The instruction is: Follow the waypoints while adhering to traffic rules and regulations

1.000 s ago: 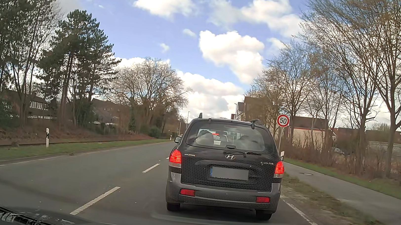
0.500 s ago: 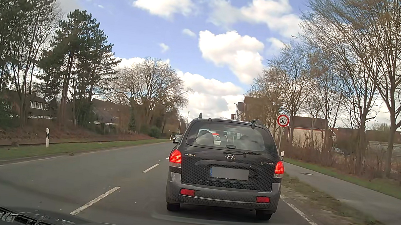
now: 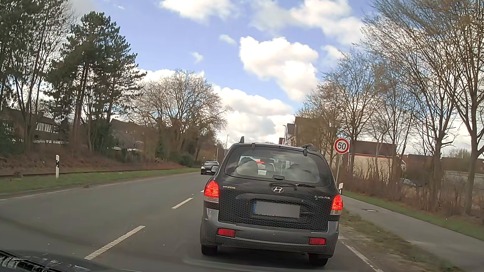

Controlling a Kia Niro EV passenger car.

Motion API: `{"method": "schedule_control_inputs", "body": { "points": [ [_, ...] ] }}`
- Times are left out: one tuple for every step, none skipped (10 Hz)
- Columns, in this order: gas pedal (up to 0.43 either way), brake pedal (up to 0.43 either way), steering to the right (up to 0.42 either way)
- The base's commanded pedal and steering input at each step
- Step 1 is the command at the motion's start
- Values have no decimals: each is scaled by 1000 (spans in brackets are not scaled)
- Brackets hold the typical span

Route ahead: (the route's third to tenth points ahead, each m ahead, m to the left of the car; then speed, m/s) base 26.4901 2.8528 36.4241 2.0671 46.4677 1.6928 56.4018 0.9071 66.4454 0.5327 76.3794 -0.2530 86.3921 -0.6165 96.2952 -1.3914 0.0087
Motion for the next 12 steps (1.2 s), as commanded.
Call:
{"method": "schedule_control_inputs", "body": {
  "points": [
    [0,220,0],
    [0,220,0],
    [0,220,0],
    [0,220,0],
    [0,220,0],
    [0,220,0],
    [0,220,0],
    [0,220,0],
    [0,220,0],
    [0,220,0],
    [0,226,0],
    [0,220,0]
  ]
}}
